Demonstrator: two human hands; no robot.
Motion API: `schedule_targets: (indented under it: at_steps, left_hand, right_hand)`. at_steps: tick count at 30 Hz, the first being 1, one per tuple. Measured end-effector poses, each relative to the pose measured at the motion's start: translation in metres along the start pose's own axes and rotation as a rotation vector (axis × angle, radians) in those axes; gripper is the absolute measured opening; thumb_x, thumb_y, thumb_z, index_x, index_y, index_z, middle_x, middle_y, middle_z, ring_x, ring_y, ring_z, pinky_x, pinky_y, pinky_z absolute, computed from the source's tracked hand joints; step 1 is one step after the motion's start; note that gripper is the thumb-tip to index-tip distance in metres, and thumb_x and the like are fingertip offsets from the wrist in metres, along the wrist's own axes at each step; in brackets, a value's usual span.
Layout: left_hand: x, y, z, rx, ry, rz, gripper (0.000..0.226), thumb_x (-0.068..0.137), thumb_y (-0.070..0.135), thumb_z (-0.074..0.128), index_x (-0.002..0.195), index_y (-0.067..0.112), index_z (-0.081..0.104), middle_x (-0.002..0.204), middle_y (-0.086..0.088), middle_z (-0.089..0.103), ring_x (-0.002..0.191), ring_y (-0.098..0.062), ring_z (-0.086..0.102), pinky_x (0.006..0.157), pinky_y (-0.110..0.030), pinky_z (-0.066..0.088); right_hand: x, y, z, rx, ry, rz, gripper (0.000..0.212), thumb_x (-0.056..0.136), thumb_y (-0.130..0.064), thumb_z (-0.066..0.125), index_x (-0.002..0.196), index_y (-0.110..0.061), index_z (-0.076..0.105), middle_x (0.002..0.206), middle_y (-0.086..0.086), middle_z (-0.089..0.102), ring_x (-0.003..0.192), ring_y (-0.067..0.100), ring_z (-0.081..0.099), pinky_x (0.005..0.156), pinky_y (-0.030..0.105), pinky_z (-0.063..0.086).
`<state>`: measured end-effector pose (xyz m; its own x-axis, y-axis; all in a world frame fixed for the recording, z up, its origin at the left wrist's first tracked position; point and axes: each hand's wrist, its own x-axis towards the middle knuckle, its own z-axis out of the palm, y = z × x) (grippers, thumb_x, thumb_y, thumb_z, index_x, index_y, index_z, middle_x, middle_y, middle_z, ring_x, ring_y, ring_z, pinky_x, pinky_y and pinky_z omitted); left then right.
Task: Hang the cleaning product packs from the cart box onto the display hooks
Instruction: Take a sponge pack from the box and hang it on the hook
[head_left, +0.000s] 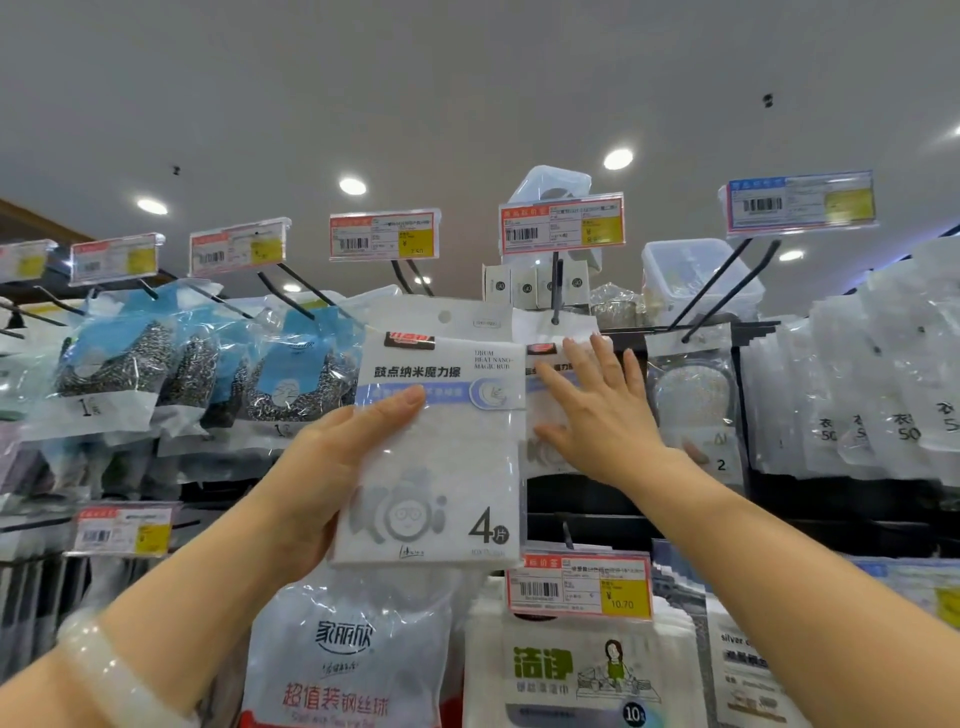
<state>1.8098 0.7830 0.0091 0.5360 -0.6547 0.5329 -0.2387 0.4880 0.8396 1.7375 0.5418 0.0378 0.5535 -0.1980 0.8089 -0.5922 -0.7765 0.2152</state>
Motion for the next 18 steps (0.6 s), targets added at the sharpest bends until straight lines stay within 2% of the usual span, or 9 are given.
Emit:
schedule_targets:
  at_steps: [3, 6, 8, 9, 11, 12, 14, 16, 18]
  left_hand:
    - [0.002, 0.001, 0.003, 0.009, -0.011, 0.007, 0.039, 0.067, 0.032, 0.064, 0.098, 0.009, 0.069, 0.093, -0.017, 0.075, 0.07, -0.03, 0.072, 0.064, -0.039, 0.06]
    - [0.005, -0.001, 0.005, 0.013, -0.007, 0.021, 0.042, 0.068, 0.031, 0.065, 0.102, 0.007, 0.067, 0.094, -0.018, 0.074, 0.071, -0.03, 0.073, 0.064, -0.039, 0.06]
    - [0.007, -0.003, 0.007, 0.022, -0.002, 0.028, 0.041, 0.067, 0.031, 0.065, 0.1, 0.007, 0.067, 0.092, -0.018, 0.075, 0.069, -0.029, 0.072, 0.064, -0.04, 0.06]
    - [0.009, -0.004, 0.009, 0.015, -0.006, 0.03, 0.04, 0.067, 0.031, 0.064, 0.099, 0.007, 0.067, 0.09, -0.017, 0.075, 0.068, -0.028, 0.072, 0.063, -0.039, 0.06]
    - [0.012, -0.005, 0.014, -0.022, -0.012, 0.032, 0.04, 0.068, 0.032, 0.065, 0.099, 0.007, 0.067, 0.088, -0.015, 0.075, 0.067, -0.027, 0.072, 0.058, -0.036, 0.061]
    - [0.015, -0.004, 0.017, -0.04, -0.017, 0.032, 0.042, 0.068, 0.033, 0.065, 0.101, 0.008, 0.067, 0.089, -0.014, 0.075, 0.067, -0.026, 0.073, 0.056, -0.034, 0.061]
    - [0.022, -0.004, 0.024, -0.074, -0.034, 0.026, 0.046, 0.066, 0.036, 0.067, 0.103, 0.009, 0.068, 0.092, -0.012, 0.076, 0.071, -0.026, 0.073, 0.06, -0.034, 0.061]
    - [0.03, -0.005, 0.034, -0.103, -0.053, 0.0, 0.048, 0.064, 0.038, 0.068, 0.104, 0.01, 0.068, 0.095, -0.012, 0.075, 0.078, -0.028, 0.073, 0.068, -0.039, 0.061]
    - [0.036, -0.007, 0.047, -0.122, -0.078, -0.04, 0.055, 0.064, 0.039, 0.069, 0.111, 0.009, 0.066, 0.101, -0.015, 0.074, 0.085, -0.031, 0.072, 0.072, -0.042, 0.06]
  right_hand:
    - [0.004, -0.001, 0.0, 0.029, -0.207, -0.009, 0.06, 0.094, -0.055, 0.037, 0.148, -0.032, 0.022, 0.161, 0.003, 0.001, 0.146, 0.029, -0.014, 0.115, 0.055, -0.01]
    - [-0.003, 0.002, -0.006, 0.204, -0.374, 0.077, 0.058, 0.095, -0.055, 0.034, 0.146, -0.027, 0.03, 0.159, 0.001, 0.018, 0.148, 0.026, -0.003, 0.116, 0.053, -0.004]
    - [-0.012, 0.006, -0.014, 0.308, -0.349, 0.123, 0.057, 0.096, -0.053, 0.035, 0.143, -0.021, 0.037, 0.155, 0.003, 0.029, 0.146, 0.026, 0.01, 0.117, 0.05, 0.009]
    - [-0.017, 0.008, -0.02, 0.397, -0.309, 0.143, 0.053, 0.097, -0.051, 0.035, 0.138, -0.018, 0.043, 0.148, 0.005, 0.039, 0.142, 0.028, 0.022, 0.115, 0.047, 0.019]
    - [-0.027, 0.01, -0.035, 0.736, -0.228, 0.215, 0.049, 0.097, -0.049, 0.036, 0.124, -0.014, 0.054, 0.128, 0.007, 0.056, 0.123, 0.029, 0.048, 0.105, 0.043, 0.037]
    - [-0.032, 0.01, -0.045, 0.96, -0.214, 0.252, 0.05, 0.094, -0.053, 0.037, 0.122, -0.015, 0.054, 0.126, 0.007, 0.058, 0.115, 0.026, 0.055, 0.102, 0.043, 0.042]
    - [-0.04, 0.009, -0.063, 1.32, -0.253, 0.252, 0.056, 0.081, -0.064, 0.041, 0.126, -0.03, 0.045, 0.128, 0.001, 0.056, 0.108, 0.017, 0.061, 0.098, 0.041, 0.047]
    - [-0.044, 0.008, -0.075, 1.383, -0.282, 0.157, 0.072, 0.071, -0.061, 0.051, 0.136, -0.044, 0.026, 0.124, -0.006, 0.056, 0.107, 0.012, 0.06, 0.089, 0.034, 0.05]
    - [-0.046, 0.008, -0.08, 1.354, -0.233, 0.129, 0.085, 0.073, -0.05, 0.063, 0.142, -0.049, 0.014, 0.124, -0.003, 0.058, 0.106, 0.014, 0.062, 0.08, 0.032, 0.053]
